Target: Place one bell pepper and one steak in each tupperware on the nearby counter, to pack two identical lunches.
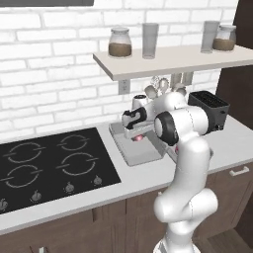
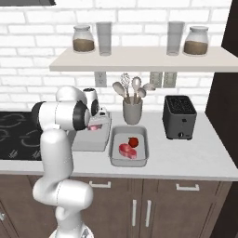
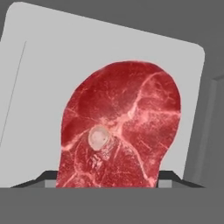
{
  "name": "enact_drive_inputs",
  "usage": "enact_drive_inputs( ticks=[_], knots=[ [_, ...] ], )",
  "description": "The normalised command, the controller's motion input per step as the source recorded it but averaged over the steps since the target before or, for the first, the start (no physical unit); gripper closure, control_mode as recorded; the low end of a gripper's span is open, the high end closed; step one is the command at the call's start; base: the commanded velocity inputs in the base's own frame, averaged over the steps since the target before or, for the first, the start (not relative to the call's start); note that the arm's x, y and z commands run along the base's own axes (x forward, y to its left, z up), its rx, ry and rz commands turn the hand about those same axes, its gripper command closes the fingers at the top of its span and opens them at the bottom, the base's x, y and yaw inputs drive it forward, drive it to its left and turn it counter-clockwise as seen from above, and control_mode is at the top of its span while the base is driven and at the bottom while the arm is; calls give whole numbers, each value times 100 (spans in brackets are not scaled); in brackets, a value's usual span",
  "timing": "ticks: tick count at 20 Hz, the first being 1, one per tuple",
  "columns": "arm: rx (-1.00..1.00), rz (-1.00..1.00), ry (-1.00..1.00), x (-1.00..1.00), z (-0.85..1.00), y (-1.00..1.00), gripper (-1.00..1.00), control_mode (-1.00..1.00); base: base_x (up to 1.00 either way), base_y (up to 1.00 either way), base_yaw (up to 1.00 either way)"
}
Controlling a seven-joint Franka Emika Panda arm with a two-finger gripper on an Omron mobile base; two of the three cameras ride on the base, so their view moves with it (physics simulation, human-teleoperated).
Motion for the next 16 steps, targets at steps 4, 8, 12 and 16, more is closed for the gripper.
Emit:
enact_drive_inputs(
  ticks=[4,8,12,16],
  knots=[
    [0,0,0,0,0,0,-100,-100,0,0,0],
    [0,0,0,-14,24,0,-100,-100,0,0,0],
    [3,0,-2,-81,70,-4,-100,-100,0,0,0],
    [11,-1,0,-100,55,-17,-100,-100,0,0,0]
  ],
)
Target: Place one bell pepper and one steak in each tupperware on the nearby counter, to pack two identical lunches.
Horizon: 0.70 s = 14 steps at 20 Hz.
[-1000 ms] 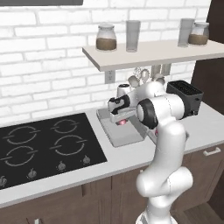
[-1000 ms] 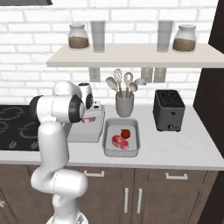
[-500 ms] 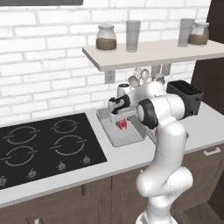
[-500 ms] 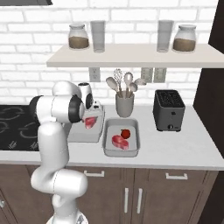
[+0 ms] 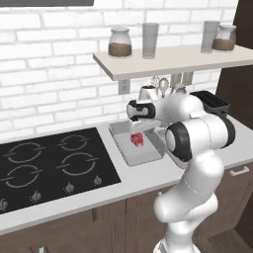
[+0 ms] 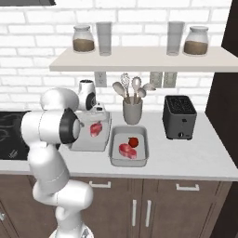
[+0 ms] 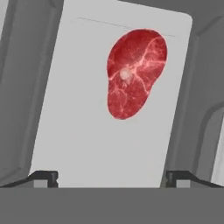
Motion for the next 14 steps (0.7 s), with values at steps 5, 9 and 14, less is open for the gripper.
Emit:
enact_drive_inputs(
  ticks=[5,9,14],
  knots=[
    [11,-2,0,-100,21,-17,-100,-100,0,0,0],
    [7,-5,0,-100,11,-11,-100,-100,0,0,0],
    [2,-6,-1,-100,24,-1,-100,-100,0,0,0]
  ],
)
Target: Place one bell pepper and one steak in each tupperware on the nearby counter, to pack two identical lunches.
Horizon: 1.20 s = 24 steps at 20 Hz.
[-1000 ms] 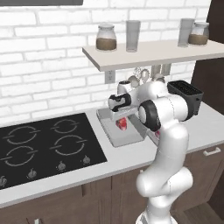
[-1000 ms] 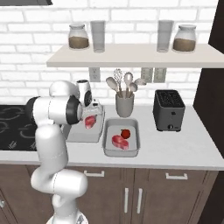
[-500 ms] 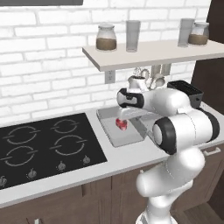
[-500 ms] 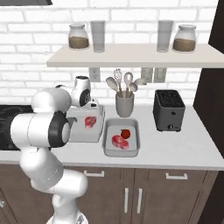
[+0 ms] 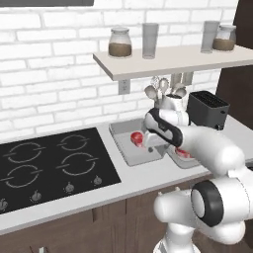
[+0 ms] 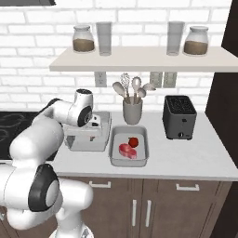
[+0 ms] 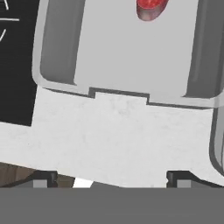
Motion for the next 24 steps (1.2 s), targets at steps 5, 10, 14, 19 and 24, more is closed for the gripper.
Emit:
enact_drive_inputs(
  ticks=[5,10,14,19,24],
  knots=[
    [0,-13,0,-95,77,0,-100,-100,0,0,0],
    [0,-13,-1,-92,64,-9,-100,-100,0,0,0],
    [0,-4,-2,-84,8,-7,-100,-100,0,0,0],
    [0,0,1,-6,-3,-2,-100,-100,0,0,0],
    [0,0,0,0,0,0,-100,-100,0,0,0]
  ],
)
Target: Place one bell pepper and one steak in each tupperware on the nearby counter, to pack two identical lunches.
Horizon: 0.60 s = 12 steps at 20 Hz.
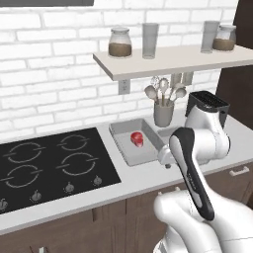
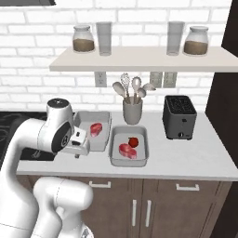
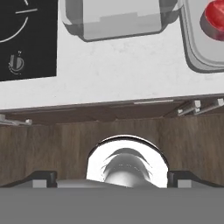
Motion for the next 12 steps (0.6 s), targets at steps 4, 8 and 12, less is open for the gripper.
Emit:
enact_drive_inputs(
  ticks=[4,8,12],
  knots=[
    [0,0,0,-1,0,0,-100,100,-8,0,0],
    [0,0,0,0,0,0,-100,100,-100,0,-4],
    [0,0,0,0,0,0,-100,100,-100,0,-18]
  ],
)
